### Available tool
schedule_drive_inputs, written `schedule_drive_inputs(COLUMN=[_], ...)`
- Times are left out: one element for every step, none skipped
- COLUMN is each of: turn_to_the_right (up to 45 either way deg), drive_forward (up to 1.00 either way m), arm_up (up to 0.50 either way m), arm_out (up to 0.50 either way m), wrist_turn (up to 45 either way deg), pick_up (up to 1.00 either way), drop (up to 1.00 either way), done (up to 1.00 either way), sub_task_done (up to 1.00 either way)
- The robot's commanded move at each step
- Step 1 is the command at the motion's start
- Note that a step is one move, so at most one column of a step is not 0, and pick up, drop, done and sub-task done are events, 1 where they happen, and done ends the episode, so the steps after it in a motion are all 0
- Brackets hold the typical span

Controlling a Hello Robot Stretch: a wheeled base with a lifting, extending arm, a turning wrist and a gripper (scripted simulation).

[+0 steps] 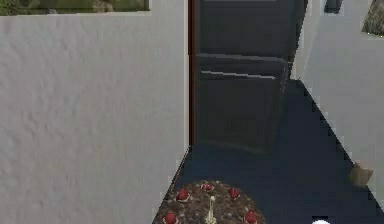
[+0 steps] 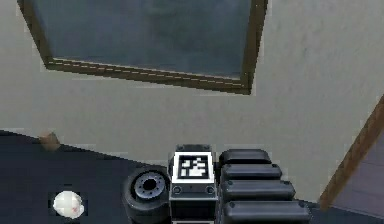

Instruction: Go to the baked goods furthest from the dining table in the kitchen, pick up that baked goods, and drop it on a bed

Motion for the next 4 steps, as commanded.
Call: schedule_drive_inputs(turn_to_the_right=[27.0, 0.0, 0.0, 12.0], drive_forward=[0.0, 1.0, 0.25, 0.0], arm_up=[0.0, 0.0, 0.0, 0.0], arm_out=[0.0, 0.0, 0.0, 0.0], wrist_turn=[0.0, 0.0, 0.0, 0.0], pick_up=[0.0, 0.0, 0.0, 0.0], drop=[0.0, 0.0, 0.0, 0.0], done=[0.0, 0.0, 0.0, 0.0], sub_task_done=[0.0, 0.0, 0.0, 0.0])
